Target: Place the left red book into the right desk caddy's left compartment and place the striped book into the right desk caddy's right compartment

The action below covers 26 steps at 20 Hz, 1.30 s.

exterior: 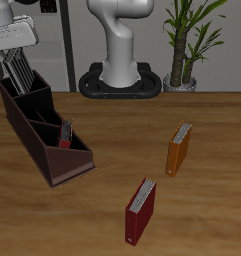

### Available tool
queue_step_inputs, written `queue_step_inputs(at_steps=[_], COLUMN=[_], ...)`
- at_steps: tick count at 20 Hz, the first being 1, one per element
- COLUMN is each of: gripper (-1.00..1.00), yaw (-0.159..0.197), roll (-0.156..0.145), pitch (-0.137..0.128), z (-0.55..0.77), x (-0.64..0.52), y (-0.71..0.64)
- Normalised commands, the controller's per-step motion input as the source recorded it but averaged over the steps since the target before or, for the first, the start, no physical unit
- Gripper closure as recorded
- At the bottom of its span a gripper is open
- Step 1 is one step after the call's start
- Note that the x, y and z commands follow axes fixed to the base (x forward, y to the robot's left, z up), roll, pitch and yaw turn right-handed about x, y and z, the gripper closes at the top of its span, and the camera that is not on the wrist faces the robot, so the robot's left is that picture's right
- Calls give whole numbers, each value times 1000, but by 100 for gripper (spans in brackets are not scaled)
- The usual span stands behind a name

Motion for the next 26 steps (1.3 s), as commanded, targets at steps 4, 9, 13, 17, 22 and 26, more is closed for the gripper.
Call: queue_step_inputs(at_steps=[4,9,13,17,22,26], gripper=[100,100,100,100,100,100], yaw=[17,6,-10,-25,-34,-23], roll=[-2,7,-6,-57,-37,0], pitch=[11,5,25,46,39,33], z=[-126,-55,-197,-285,-181,-165], x=[55,7,-36,27,50,21], y=[-16,0,-40,-104,-62,16])
